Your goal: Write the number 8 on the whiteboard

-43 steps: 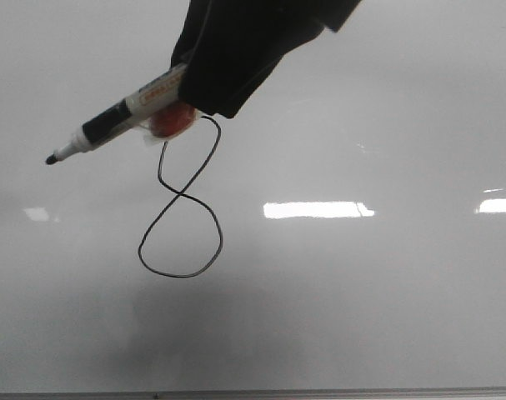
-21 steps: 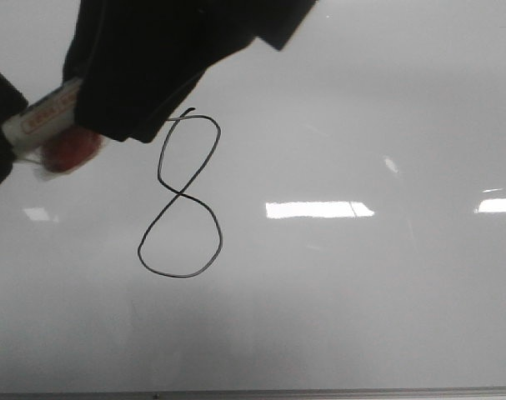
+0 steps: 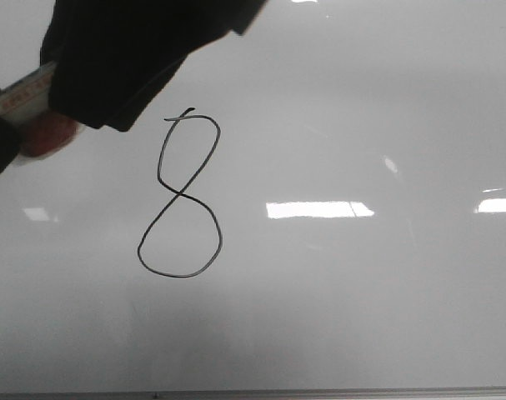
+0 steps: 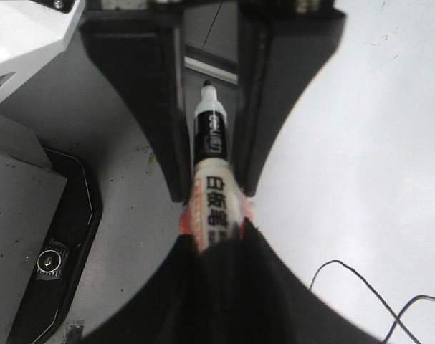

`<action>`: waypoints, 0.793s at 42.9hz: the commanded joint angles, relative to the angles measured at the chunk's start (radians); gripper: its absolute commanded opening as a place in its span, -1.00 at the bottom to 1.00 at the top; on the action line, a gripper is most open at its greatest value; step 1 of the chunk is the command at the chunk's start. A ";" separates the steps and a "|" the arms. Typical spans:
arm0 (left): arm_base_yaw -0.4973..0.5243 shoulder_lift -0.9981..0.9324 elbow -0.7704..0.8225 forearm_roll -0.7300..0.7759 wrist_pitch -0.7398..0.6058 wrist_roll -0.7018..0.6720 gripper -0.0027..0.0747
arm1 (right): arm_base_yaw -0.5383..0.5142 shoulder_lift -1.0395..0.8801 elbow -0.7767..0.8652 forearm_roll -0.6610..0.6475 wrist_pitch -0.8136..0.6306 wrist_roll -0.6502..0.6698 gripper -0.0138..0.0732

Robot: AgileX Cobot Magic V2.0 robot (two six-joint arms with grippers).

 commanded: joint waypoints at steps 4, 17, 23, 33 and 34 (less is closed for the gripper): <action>-0.008 -0.005 -0.032 -0.047 -0.045 -0.003 -0.86 | 0.001 -0.039 -0.035 0.038 -0.055 -0.011 -0.73; -0.008 -0.001 -0.032 -0.047 -0.049 -0.017 -0.98 | -0.001 -0.041 -0.035 0.065 -0.046 0.068 0.60; 0.008 0.032 -0.032 -0.044 -0.082 -0.148 -0.98 | -0.027 -0.066 -0.031 0.064 -0.035 0.123 0.65; 0.162 0.134 -0.032 -0.023 -0.153 -0.440 -0.99 | -0.209 -0.215 0.076 0.064 -0.010 0.275 0.42; 0.183 0.146 -0.032 -0.023 -0.155 -0.466 -0.99 | -0.232 -0.235 0.103 0.064 -0.013 0.288 0.39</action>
